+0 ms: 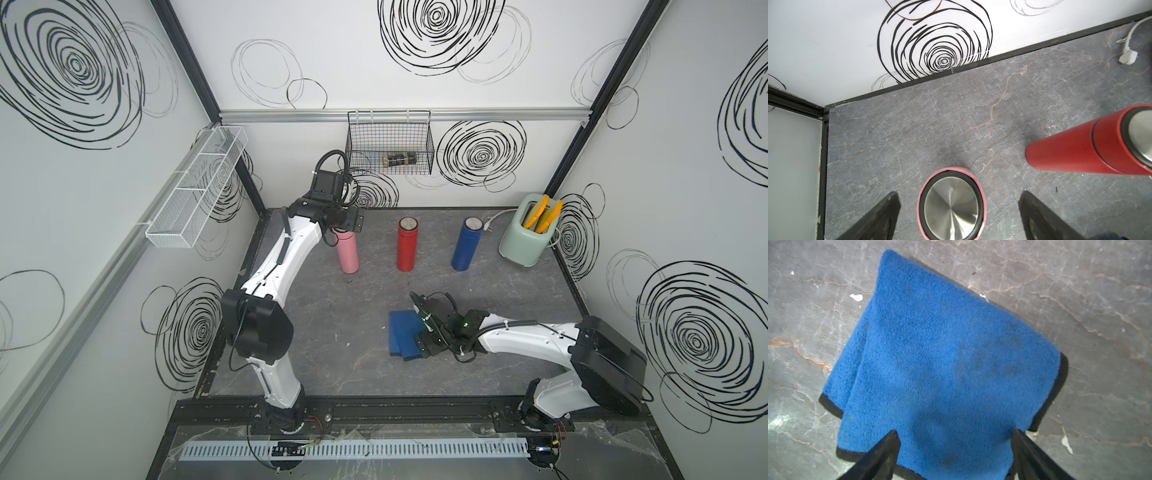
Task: Wipe the surface of the thermos
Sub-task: Pick up the cleaning item at the center of the board.
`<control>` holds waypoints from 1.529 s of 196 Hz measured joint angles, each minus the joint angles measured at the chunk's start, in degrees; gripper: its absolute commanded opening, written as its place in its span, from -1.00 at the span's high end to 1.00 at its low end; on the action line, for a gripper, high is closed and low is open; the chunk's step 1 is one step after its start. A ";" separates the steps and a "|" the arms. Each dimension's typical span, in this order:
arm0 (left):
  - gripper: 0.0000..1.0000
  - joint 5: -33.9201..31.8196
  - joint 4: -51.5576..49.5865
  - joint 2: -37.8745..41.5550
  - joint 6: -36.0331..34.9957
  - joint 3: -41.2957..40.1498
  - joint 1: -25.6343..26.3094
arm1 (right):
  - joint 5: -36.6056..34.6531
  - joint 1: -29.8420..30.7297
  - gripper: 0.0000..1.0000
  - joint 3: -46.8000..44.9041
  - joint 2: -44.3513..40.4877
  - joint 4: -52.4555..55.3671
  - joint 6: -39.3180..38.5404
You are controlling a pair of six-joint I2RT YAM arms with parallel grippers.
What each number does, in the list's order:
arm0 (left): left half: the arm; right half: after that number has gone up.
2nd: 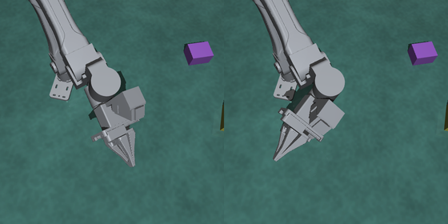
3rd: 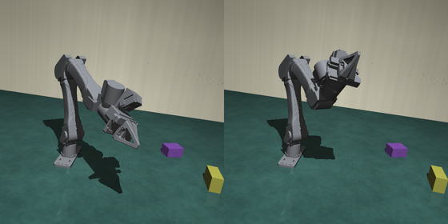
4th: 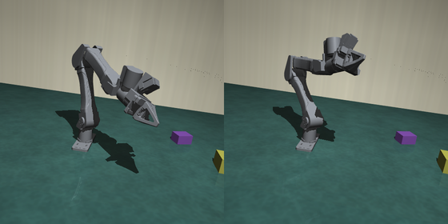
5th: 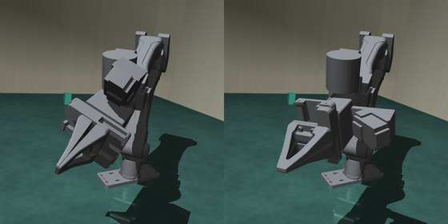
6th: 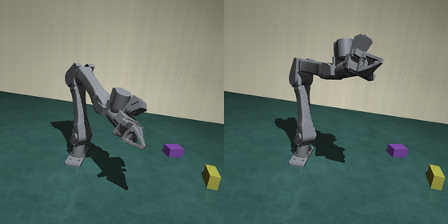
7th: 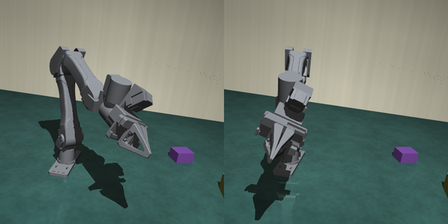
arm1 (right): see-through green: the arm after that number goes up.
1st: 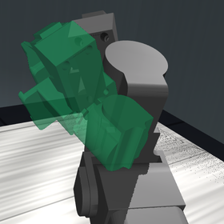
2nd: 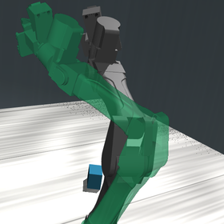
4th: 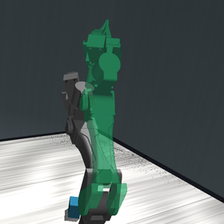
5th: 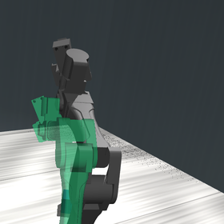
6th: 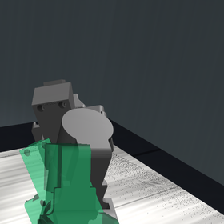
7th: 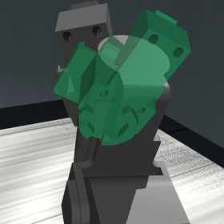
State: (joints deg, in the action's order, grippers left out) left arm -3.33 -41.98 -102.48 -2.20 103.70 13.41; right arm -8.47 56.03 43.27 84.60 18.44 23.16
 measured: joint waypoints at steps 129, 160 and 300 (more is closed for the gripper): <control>-0.88 -0.17 -1.88 -3.65 -0.48 0.02 0.07 | -0.33 0.35 -0.66 1.01 5.53 -1.40 1.03; -0.88 -0.24 -2.21 -3.65 -0.90 0.02 0.11 | -0.85 0.70 -0.48 1.73 6.62 -2.36 1.55; -0.88 -1.77 -3.56 -4.46 -1.75 0.02 0.59 | -1.36 0.63 1.00 2.56 1.79 1.29 -0.39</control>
State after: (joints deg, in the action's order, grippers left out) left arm -5.10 -45.54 -106.94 -3.95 103.72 14.00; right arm -9.82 56.66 45.82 86.39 19.73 22.76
